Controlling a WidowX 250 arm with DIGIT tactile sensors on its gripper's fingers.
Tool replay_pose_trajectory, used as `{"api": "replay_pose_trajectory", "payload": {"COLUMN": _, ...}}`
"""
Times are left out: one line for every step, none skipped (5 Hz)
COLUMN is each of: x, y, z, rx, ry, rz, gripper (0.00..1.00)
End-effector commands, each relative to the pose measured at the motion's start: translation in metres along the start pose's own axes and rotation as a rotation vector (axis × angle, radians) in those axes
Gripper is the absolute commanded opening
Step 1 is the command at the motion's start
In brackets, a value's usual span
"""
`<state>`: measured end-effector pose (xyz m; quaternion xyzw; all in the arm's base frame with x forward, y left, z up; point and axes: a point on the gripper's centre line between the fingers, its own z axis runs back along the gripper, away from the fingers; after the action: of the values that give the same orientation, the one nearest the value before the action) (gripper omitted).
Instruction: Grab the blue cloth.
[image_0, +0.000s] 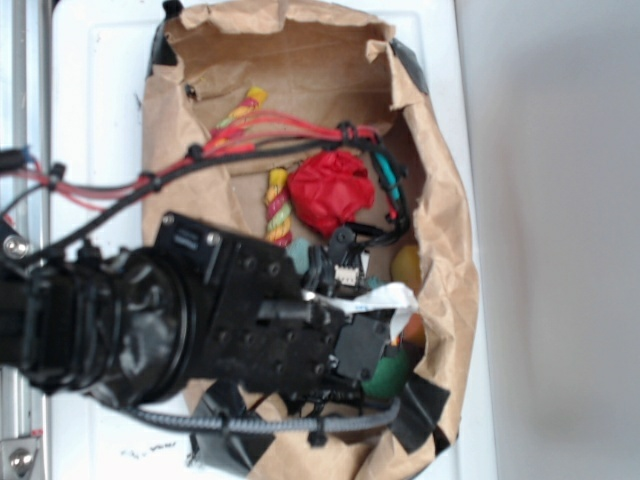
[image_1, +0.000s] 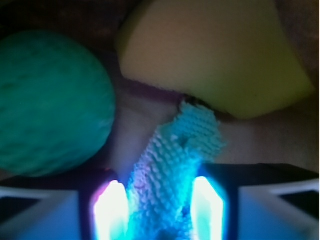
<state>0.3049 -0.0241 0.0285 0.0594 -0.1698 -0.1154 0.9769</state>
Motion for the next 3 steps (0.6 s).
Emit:
{"api": "replay_pose_trajectory", "payload": {"x": 0.006, "y": 0.011, "z": 0.017, "rx": 0.001, "ry": -0.024, "rz": 0.057, "gripper": 0.00}}
{"api": "replay_pose_trajectory", "payload": {"x": 0.005, "y": 0.021, "z": 0.021, "rx": -0.018, "ry": -0.014, "rz": 0.116, "gripper": 0.00}}
{"api": "replay_pose_trajectory", "payload": {"x": 0.007, "y": 0.038, "z": 0.034, "rx": 0.023, "ry": -0.013, "rz": 0.282, "gripper": 0.00}}
